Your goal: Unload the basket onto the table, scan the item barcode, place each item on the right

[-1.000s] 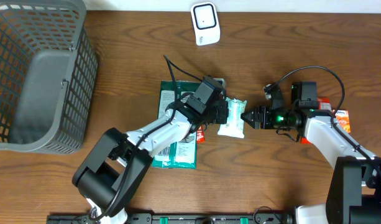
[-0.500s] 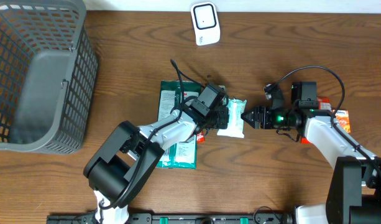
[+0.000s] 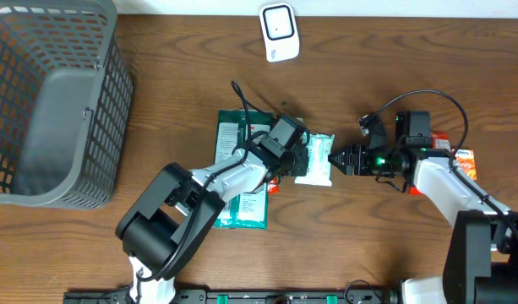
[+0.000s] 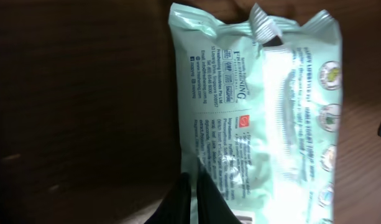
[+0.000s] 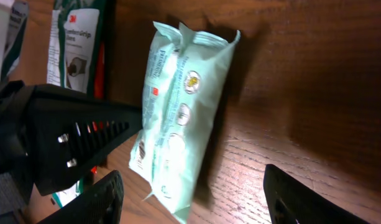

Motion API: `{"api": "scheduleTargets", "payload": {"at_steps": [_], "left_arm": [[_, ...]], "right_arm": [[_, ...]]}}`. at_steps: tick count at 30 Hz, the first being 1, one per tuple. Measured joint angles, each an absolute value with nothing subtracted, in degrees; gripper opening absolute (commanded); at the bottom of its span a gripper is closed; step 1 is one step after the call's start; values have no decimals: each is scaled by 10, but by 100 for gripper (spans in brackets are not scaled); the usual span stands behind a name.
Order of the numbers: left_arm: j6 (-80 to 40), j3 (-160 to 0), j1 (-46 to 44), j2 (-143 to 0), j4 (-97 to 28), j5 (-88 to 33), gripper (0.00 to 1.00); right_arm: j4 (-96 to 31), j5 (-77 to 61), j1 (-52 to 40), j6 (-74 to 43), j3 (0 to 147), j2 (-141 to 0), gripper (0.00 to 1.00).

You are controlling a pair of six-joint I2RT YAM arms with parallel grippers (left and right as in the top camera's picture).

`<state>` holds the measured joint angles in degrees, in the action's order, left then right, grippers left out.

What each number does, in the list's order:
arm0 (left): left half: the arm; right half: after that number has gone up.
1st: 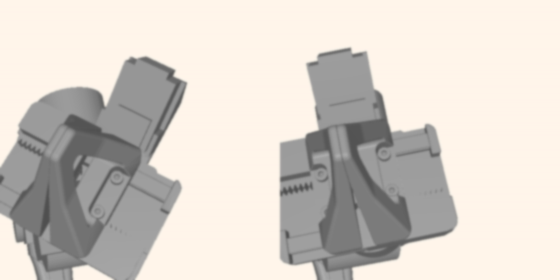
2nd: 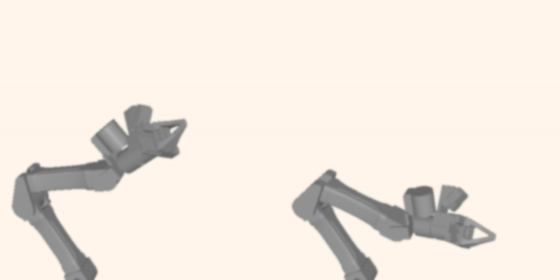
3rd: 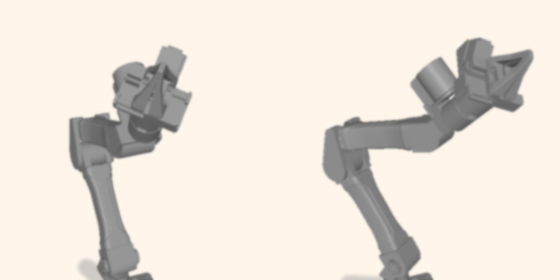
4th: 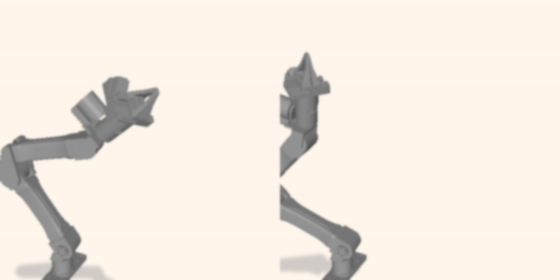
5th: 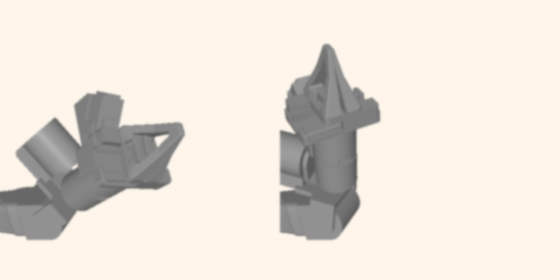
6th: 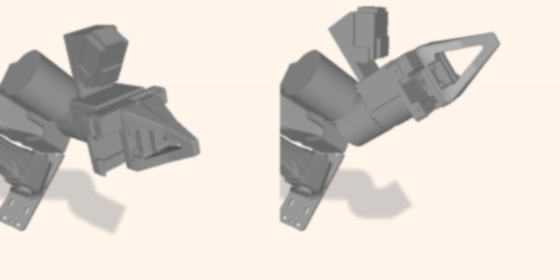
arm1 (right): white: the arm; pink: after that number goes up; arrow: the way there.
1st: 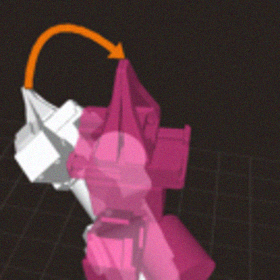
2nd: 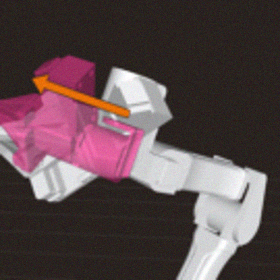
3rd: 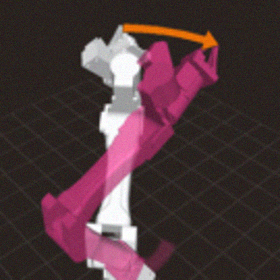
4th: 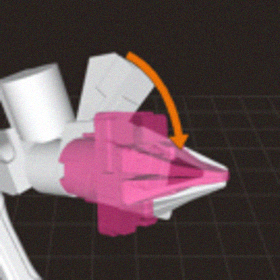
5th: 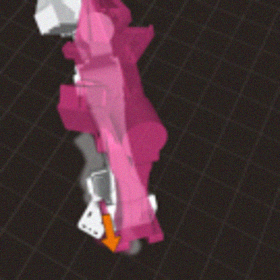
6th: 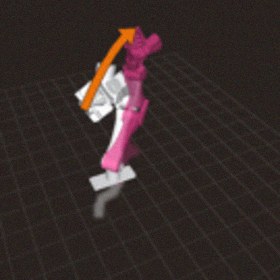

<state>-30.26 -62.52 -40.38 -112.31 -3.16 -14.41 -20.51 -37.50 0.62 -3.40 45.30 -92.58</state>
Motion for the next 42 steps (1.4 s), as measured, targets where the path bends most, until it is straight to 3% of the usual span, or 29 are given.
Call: {"api": "scheduleTargets", "payload": {"at_steps": [20,42], "left_arm": [[-303,-631,-403,-1132,-28,-142,8],[-303,-631,-403,-1132,-28,-142,8]], "right_arm": [[-112,-476,6,-57,460,-1036,64],[-94,-478,6,-61,460,-1039,70]]}}
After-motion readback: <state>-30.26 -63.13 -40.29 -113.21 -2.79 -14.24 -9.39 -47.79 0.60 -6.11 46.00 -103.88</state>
